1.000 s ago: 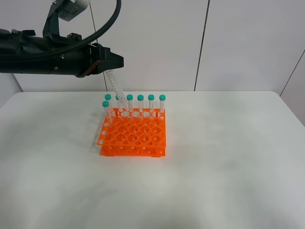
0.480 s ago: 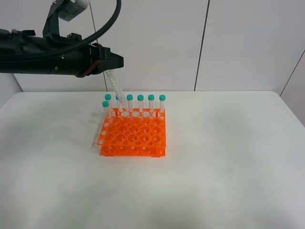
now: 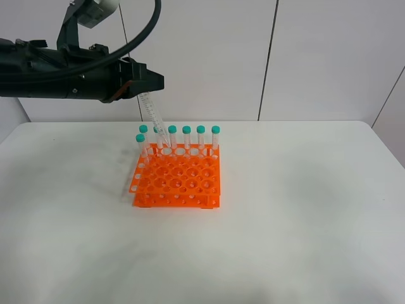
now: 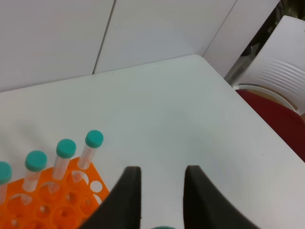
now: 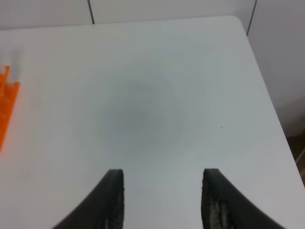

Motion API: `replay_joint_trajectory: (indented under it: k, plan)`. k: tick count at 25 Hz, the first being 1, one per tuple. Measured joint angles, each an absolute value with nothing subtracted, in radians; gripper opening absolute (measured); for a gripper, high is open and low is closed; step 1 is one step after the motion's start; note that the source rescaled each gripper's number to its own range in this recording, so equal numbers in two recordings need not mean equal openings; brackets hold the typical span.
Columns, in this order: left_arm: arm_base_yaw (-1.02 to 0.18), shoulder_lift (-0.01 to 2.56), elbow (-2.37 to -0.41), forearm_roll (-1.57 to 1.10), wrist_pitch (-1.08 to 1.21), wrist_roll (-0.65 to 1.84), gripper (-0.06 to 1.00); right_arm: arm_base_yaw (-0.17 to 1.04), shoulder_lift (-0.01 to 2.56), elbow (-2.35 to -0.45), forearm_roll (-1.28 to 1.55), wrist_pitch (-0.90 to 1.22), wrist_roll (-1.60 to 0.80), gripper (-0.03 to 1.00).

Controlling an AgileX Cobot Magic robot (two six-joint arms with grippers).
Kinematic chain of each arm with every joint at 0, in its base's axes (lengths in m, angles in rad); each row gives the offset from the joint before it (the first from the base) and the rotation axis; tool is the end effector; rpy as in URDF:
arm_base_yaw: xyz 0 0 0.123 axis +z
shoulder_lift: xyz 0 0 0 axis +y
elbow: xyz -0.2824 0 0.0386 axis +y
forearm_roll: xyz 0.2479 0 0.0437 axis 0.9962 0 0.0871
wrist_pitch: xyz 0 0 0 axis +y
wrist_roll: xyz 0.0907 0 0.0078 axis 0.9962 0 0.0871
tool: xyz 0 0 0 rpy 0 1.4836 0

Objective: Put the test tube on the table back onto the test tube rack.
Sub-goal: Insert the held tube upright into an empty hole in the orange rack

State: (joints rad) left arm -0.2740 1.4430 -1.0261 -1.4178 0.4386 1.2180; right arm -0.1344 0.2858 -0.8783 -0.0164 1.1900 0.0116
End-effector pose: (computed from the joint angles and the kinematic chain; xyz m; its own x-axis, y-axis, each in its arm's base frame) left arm 0.3003 -0.1242 0.3153 -0.4825 -0.0370 -0.8751 0.5384 0.7756 -0.3296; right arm 0.0004 -0.0014 0.3698 -0.4832 0.0709 -0.8726 0.1498 0.9887 -0.0026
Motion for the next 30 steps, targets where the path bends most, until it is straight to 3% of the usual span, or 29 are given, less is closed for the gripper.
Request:
replay_joint_trajectory:
  k: [12, 30]
  plan:
    - [-0.274, 1.443, -1.026, -1.417, 0.439, 1.232, 0.00, -0.134, 0.044, -0.598, 0.023, 1.181, 0.034, 0.71]
    - [-0.274, 1.443, -1.026, -1.417, 0.439, 1.234, 0.00, -0.134, 0.026, -0.503, 0.040, 1.054, 0.012, 0.75]
